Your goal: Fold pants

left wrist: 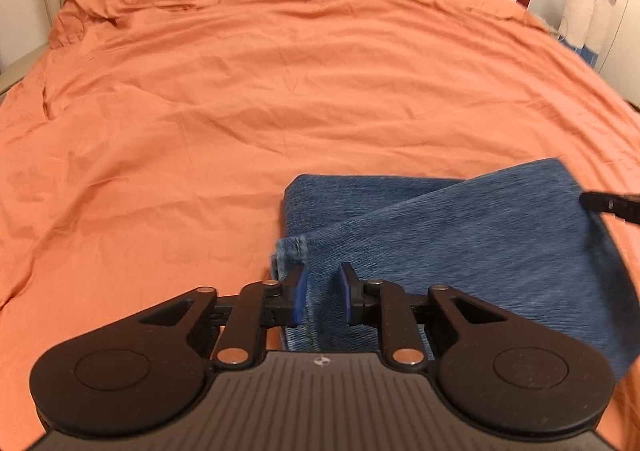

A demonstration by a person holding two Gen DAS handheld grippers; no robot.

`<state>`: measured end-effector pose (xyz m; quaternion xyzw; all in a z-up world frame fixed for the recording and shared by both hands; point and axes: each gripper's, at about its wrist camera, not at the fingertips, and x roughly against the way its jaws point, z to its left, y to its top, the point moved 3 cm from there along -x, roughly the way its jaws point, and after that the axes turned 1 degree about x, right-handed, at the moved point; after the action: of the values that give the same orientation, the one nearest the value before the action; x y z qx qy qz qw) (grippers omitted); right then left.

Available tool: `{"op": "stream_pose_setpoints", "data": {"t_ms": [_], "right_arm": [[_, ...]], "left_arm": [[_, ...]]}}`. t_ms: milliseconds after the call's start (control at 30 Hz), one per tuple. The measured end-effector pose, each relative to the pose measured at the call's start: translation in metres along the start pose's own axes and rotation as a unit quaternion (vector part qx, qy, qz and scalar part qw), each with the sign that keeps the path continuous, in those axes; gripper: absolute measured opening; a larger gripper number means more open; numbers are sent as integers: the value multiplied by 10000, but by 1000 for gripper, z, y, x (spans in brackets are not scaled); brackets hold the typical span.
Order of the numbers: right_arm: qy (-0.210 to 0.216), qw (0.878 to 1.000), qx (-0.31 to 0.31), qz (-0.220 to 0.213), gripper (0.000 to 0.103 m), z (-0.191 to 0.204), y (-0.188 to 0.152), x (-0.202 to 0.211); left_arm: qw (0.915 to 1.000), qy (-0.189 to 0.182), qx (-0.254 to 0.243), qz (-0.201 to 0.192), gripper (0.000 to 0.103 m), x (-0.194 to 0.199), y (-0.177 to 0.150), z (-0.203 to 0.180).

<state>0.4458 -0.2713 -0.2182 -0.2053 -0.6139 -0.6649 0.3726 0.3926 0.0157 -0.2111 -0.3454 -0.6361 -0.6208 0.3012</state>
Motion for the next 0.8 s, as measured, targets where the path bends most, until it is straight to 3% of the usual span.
{"op": "stream_pose_setpoints", "data": {"t_ms": [167, 333, 400, 433, 533, 567, 633, 800], "right_arm": [[-174, 9986, -70, 503, 0, -12, -2, -47], [-248, 9981, -42, 571, 0, -14, -5, -56], [-395, 9981, -14, 474, 0, -12, -2, -41], [-405, 9986, -23, 346, 4, -11, -2, -28], [-16, 9997, -218, -47, 9, -7, -10, 19], [96, 9996, -217, -174, 19, -3, -16, 35], [167, 9991, -94, -389, 28, 8, -34, 63], [154, 9989, 105, -429, 28, 25, -91, 94]], "left_arm": [[9998, 107, -69, 183, 7, -32, -6, 5], [9991, -205, 313, 187, 7, -33, -6, 21], [9986, -268, 427, 150, 7, -21, -5, 24], [9984, -296, 465, 110, 12, -13, -5, 25], [9970, -496, 578, -121, 19, 19, -13, 23], [9967, -565, 550, -198, 19, 29, -17, 19], [9966, -627, 459, -274, 19, 46, -27, 10], [9963, -706, 386, -307, 19, 67, -62, -6]]}}
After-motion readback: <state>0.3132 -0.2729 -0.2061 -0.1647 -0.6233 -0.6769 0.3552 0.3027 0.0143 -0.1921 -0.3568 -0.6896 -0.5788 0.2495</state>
